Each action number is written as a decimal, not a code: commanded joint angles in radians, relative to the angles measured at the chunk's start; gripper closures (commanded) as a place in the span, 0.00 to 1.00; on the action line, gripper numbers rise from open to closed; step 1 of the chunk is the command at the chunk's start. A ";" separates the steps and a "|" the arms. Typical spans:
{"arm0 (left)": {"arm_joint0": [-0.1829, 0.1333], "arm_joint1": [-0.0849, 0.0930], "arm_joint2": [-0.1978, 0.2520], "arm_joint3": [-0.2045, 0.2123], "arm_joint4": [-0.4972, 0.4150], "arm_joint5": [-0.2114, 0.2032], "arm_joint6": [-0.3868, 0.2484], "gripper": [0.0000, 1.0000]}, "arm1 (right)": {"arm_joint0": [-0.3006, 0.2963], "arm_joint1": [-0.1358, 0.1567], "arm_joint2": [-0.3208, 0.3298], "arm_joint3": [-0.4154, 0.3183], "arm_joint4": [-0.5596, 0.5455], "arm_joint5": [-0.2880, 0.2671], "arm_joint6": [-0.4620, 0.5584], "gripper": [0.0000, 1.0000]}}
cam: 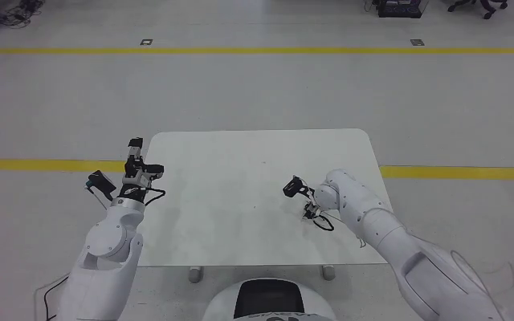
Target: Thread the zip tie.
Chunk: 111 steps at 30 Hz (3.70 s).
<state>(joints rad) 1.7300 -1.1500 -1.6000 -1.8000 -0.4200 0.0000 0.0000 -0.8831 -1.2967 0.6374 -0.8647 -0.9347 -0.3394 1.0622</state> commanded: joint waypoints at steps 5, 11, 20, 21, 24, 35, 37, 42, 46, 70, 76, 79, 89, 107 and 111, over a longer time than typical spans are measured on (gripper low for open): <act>0.000 0.000 0.000 0.000 0.000 0.000 0.000 0.00 | 0.004 -0.005 -0.003 0.012 -0.002 0.003 -0.001 0.86; 0.000 0.000 0.000 0.000 0.000 0.000 0.000 0.00 | 0.007 -0.010 -0.004 0.016 -0.006 0.005 -0.002 1.00; 0.000 0.000 0.000 0.000 0.000 0.000 0.000 0.00 | -0.004 0.003 0.020 -0.029 -0.018 0.007 0.012 1.00; 0.000 0.000 0.000 0.000 0.000 0.000 0.000 0.00 | -0.007 0.006 0.025 -0.038 -0.020 0.008 0.014 1.00; 0.000 0.000 0.000 0.000 0.000 0.000 0.000 0.00 | -0.020 0.017 0.042 -0.069 -0.025 0.009 0.021 1.00; 0.000 0.000 0.000 0.000 0.000 0.000 0.000 0.00 | -0.081 0.068 0.113 -0.199 -0.011 -0.001 0.050 1.00; 0.000 0.000 0.000 0.000 0.000 0.000 0.000 0.00 | -0.092 0.079 0.123 -0.223 0.008 -0.001 0.052 1.00; 0.000 0.000 0.000 0.000 0.000 0.000 0.000 0.00 | -0.106 0.107 0.133 -0.263 0.057 -0.001 0.060 1.00; 0.000 0.000 0.000 0.000 0.000 0.000 0.000 0.00 | -0.109 0.128 0.131 -0.285 0.095 -0.001 0.059 1.00; 0.000 0.000 0.000 0.000 0.000 0.000 0.000 0.00 | -0.013 0.173 -0.034 -0.189 0.289 -0.001 0.013 1.00; 0.000 0.000 0.000 0.000 0.000 0.000 0.000 0.00 | 0.020 0.163 -0.078 -0.154 0.318 -0.001 0.000 1.00; 0.000 0.000 0.000 0.000 0.000 0.000 0.000 0.00 | 0.029 0.164 -0.092 -0.151 0.330 -0.001 -0.012 1.00; 0.000 0.000 0.000 0.000 0.000 0.000 0.000 0.00 | 0.043 0.190 -0.117 -0.181 0.394 -0.001 -0.022 1.00; 0.000 0.000 0.000 0.000 0.000 0.000 0.000 0.00 | 0.028 0.312 -0.100 -0.327 0.545 -0.001 -0.044 1.00; 0.000 0.000 0.000 0.000 0.000 0.000 0.000 0.00 | 0.018 0.344 -0.091 -0.369 0.571 -0.001 -0.054 1.00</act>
<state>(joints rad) 1.7300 -1.1500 -1.6000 -1.8000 -0.4200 0.0000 0.0000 -0.8630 -0.9589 0.5445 -1.2262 -0.3683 -0.3400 1.0101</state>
